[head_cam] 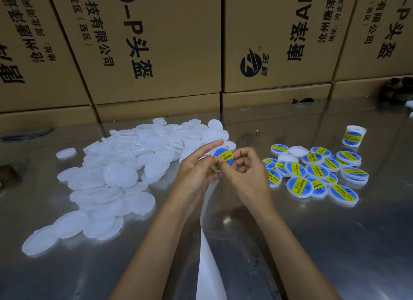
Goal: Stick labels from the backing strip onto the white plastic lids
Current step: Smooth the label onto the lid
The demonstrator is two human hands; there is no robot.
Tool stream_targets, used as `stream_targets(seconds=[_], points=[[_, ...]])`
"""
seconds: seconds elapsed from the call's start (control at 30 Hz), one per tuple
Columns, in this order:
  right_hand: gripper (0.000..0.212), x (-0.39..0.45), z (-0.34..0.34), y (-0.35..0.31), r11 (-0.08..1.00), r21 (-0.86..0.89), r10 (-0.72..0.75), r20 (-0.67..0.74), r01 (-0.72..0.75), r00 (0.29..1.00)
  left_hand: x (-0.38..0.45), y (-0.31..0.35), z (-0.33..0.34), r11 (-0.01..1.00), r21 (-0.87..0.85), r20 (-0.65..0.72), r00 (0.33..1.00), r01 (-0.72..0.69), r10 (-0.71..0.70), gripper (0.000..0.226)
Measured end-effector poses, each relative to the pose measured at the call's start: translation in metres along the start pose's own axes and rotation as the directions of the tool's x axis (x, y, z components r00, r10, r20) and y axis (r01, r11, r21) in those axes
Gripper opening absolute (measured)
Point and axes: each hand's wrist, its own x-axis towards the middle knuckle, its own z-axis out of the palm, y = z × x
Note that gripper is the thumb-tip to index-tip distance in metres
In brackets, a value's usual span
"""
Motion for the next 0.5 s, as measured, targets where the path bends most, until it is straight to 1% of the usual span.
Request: stream_targets(seconds=[0.07,0.13,0.2,0.27,0.37,0.43,0.5], points=[[0.036,-0.0006,-0.0004,0.0024,1.0,-0.018,-0.008,-0.001,0.008,1.0,-0.0002,0.0013,0.0,0.999,-0.046,-0.005,1.0,0.017,-0.017,0.037],[0.044,-0.0006,-0.0012,0.0036,0.999,-0.05,0.006,0.0,-0.006,1.0,0.0009,0.003,-0.0004,0.99,-0.135,-0.011,0.999,0.043,-0.045,0.036],[0.047,-0.0012,-0.0011,0.0041,0.993,-0.112,0.024,0.013,-0.022,1.0,0.002,0.0041,-0.0007,0.974,-0.217,-0.011,0.997,0.069,-0.073,0.032],[0.053,-0.0031,-0.0008,0.0041,0.98,-0.197,0.034,0.008,-0.032,0.999,0.0026,0.0033,-0.0003,0.963,-0.256,-0.011,0.996,0.088,-0.094,0.028],[0.06,-0.0059,-0.0024,0.0035,0.923,-0.385,-0.018,-0.032,0.004,0.999,0.003,0.0013,0.0003,0.963,-0.248,-0.017,0.993,0.106,-0.114,0.027],[0.062,-0.0073,-0.0035,0.0032,0.875,-0.481,-0.079,-0.017,0.061,0.997,0.0033,0.0012,0.0,0.971,-0.214,-0.013,0.994,0.103,-0.108,0.028],[0.06,-0.0088,-0.0037,0.002,0.843,-0.529,-0.108,0.018,0.101,0.994,0.0034,0.0015,-0.0004,0.982,-0.166,-0.012,0.995,0.092,-0.095,0.029]])
